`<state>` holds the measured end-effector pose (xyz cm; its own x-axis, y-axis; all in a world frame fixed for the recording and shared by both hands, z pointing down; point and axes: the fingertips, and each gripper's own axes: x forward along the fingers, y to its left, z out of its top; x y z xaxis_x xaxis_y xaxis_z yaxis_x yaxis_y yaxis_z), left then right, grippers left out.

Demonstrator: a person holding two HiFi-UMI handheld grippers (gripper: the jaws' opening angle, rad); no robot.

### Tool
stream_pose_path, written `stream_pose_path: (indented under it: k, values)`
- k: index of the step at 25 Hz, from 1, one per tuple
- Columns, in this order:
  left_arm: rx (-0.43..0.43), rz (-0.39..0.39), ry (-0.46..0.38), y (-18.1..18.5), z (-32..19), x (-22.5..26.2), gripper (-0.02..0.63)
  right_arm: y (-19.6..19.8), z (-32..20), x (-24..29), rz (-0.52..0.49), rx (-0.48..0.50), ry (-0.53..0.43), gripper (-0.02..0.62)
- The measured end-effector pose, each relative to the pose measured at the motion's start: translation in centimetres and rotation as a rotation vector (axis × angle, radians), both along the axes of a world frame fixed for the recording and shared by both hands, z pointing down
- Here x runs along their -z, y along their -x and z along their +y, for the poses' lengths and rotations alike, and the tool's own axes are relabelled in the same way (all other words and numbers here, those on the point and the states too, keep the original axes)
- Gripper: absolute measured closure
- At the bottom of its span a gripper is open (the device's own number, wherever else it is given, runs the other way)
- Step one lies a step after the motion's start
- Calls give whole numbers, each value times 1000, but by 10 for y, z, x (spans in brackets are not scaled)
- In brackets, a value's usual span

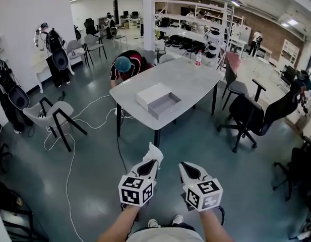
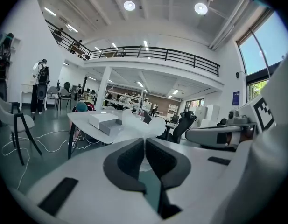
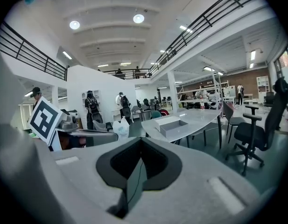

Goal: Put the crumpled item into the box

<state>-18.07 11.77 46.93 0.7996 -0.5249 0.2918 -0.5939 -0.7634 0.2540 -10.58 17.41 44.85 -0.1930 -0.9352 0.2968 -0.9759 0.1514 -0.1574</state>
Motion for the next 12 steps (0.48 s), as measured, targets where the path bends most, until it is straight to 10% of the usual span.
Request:
stream_pose_path:
  k: [12]
  values:
    - [-4,-21,14,-13,-34,-10,588,-13,-34,-13,-28,1,12,591]
